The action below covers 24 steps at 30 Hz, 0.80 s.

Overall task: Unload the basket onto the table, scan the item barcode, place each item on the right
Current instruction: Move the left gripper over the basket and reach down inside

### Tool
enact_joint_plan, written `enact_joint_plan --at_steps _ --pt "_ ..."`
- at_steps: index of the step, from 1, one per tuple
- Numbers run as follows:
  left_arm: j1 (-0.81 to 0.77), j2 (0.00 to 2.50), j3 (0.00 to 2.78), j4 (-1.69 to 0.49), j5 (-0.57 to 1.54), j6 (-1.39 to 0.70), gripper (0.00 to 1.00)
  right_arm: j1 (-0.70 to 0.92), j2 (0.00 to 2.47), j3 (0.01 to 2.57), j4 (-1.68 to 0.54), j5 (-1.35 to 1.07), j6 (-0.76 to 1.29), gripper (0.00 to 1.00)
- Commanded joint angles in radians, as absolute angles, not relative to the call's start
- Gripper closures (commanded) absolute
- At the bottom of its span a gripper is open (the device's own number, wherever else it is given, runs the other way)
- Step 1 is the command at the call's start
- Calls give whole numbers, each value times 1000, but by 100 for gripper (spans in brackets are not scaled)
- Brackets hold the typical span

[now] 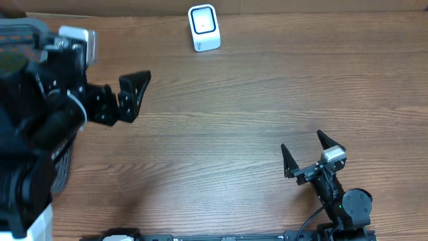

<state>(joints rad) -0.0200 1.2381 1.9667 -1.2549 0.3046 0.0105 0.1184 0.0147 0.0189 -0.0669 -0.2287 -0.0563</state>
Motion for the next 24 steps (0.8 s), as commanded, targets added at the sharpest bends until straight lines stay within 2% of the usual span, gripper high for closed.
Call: enact_joint_plan --at_steps 1,3,6,9,17,24 --pt "-20 1280 1991 -1263 308 30 0 118 3 8 -60 -229 -54 0" --pt "-10 1289 1992 -1263 246 -13 0 117 3 8 -60 -229 -54 0" --pt "51 1290 1992 -1267 94 -192 0 118 3 8 -60 -229 -54 0" --pt "176 1294 1992 -1268 27 -302 0 118 3 8 -60 -229 -54 0" --pt "553 1328 1990 -1301 57 -456 0 118 3 8 -60 -229 -54 0" --pt "703 1414 1990 -1311 67 -472 0 117 3 8 -60 -229 -54 0"
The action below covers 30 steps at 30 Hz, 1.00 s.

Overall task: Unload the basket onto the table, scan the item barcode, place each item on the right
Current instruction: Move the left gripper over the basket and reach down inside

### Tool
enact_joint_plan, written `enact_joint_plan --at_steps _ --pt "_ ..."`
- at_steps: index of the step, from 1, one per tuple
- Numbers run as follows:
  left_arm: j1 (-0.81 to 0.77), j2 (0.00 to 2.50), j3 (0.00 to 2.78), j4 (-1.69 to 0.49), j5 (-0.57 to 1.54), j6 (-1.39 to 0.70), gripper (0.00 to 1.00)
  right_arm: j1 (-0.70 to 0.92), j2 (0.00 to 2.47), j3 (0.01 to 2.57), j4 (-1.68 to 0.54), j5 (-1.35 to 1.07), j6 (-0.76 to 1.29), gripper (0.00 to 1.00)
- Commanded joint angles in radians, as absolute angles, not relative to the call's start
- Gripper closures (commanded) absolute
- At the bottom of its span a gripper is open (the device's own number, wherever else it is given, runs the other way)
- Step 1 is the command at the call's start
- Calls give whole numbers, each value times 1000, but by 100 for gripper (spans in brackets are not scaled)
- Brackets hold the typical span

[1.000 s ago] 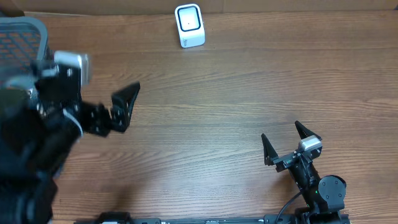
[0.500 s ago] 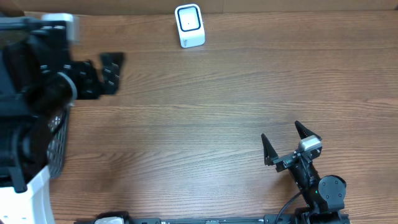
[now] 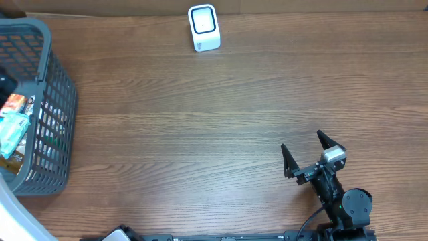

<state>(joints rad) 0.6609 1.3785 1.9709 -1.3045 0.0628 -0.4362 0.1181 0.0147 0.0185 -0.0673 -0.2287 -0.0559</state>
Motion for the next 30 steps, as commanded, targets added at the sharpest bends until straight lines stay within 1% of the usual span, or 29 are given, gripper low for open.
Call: enact_joint_plan --at_steps 1,6,11,15,22,25,28,30 --pt "717 1427 1990 -1313 67 -472 0 117 3 8 -60 -229 -54 0" --pt "756 1498 1977 -1309 42 -461 0 118 3 8 -60 -229 -54 0" --pt "780 1575 1959 -1297 7 -407 0 118 3 8 -60 -229 -54 0" --pt "790 1633 1943 -1269 -10 -348 4 118 3 8 -60 -229 -54 0" --pt "805 1703 1888 -1177 -8 -252 6 118 3 8 -60 -229 -54 0" --pt "805 1728 1837 -1127 -9 -207 11 118 3 8 -60 -229 -54 0" --pt "805 1751 1778 -1079 -11 -129 20 117 3 8 -60 -229 -54 0" --pt "805 1770 1724 -1024 -11 -81 21 118 3 8 -60 -229 -54 0"
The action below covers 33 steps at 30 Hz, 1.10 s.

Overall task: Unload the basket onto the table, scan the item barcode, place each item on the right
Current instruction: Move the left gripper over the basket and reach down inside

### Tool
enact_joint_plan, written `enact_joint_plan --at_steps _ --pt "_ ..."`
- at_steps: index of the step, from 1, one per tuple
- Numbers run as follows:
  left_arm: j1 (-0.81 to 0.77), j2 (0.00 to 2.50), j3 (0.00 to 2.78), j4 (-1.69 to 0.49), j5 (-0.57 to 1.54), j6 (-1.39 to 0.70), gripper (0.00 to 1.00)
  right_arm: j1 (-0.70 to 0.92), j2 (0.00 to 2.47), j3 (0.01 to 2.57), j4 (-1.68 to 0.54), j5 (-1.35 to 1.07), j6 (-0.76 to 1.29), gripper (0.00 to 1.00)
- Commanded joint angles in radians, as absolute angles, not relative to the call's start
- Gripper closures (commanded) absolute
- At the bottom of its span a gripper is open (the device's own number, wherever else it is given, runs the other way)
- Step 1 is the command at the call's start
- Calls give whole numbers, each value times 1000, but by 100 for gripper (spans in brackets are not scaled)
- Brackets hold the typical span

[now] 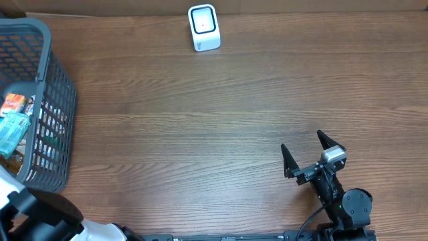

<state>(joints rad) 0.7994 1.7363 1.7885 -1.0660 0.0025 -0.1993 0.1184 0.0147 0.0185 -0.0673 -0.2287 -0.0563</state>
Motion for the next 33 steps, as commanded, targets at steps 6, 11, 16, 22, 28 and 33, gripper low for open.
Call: enact_joint_plan --at_steps 6,11,16,22,28,33 --pt "804 1839 1642 -919 -5 19 19 118 3 8 -60 -229 -54 0" --pt "804 1944 1637 -884 49 100 25 118 3 8 -60 -229 -54 0" --pt "804 2026 1637 -870 44 162 40 118 3 8 -60 -229 -54 0" --pt "804 2059 1637 -839 33 165 44 118 3 8 -60 -229 -54 0" --pt "804 2079 1637 -825 16 165 45 118 3 8 -60 -229 -54 0" --pt "805 2122 1637 -827 15 165 44 118 3 8 -60 -229 -54 0"
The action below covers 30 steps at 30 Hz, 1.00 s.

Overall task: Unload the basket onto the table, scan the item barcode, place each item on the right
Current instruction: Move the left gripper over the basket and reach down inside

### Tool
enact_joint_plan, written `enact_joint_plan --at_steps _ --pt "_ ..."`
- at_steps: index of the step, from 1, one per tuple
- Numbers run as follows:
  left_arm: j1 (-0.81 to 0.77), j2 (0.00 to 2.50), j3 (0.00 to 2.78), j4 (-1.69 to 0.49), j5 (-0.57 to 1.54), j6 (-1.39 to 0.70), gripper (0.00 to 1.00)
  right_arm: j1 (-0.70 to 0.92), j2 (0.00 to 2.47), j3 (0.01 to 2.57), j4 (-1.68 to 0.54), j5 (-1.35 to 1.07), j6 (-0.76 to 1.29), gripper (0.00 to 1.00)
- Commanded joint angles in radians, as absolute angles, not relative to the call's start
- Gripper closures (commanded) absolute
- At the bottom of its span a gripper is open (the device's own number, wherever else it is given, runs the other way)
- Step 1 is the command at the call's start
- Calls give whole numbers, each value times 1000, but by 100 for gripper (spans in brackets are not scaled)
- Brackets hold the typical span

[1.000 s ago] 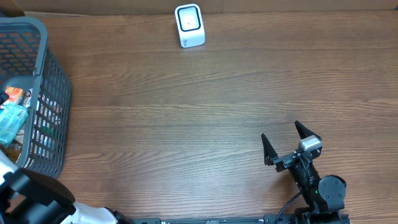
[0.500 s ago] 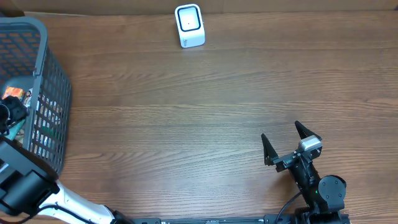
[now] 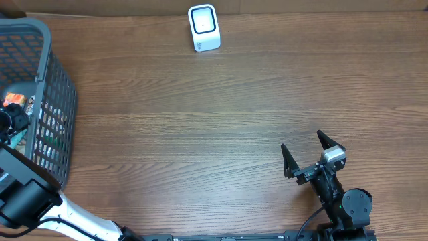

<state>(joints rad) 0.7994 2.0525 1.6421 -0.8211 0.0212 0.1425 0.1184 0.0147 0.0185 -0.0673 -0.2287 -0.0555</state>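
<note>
The white barcode scanner (image 3: 203, 27) stands at the table's far edge, its window facing up. At the far left a grey mesh basket (image 3: 52, 67) holds the items, among them an orange packet (image 3: 15, 100). My left arm (image 3: 27, 195) rises from the lower left corner. Its dark end (image 3: 11, 120) lies over the inside of the basket at the frame's edge, and its fingers cannot be made out. My right gripper (image 3: 301, 140) rests open and empty near the front right, far from the basket and scanner.
Brown wooden tabletop (image 3: 221, 114) stretches between the basket and the right arm's base (image 3: 351, 207). A cardboard-coloured wall runs along the far edge behind the scanner.
My left arm was low in the bottom left corner, short of the basket. Now its dark end lies over the items inside the basket. The right arm and scanner are unchanged.
At first my left arm loomed over the basket with its gripper open above the table. Then it was almost out of view, showing the basket and its packets. It showed again at the lower left corner, and now its end is over the basket's inside.
</note>
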Motion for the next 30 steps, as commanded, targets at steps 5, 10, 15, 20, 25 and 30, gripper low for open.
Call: enact_joint_plan --at_steps 5,10,15,20,25,30 --pt "805 2135 1637 -825 7 165 74 118 3 8 -60 -229 -54 0" --pt "805 2133 1639 -834 7 165 96 118 3 8 -60 -229 -54 0" --pt "804 2111 1675 -905 17 155 96 117 3 8 -60 -229 -54 0" --pt "804 2043 1782 -981 19 42 96 118 3 8 -60 -229 -54 0" --pt "804 1888 1857 -985 18 -99 96 118 3 8 -60 -229 -54 0" --pt "804 1880 1839 -999 15 30 71 117 3 8 -60 -229 -54 0"
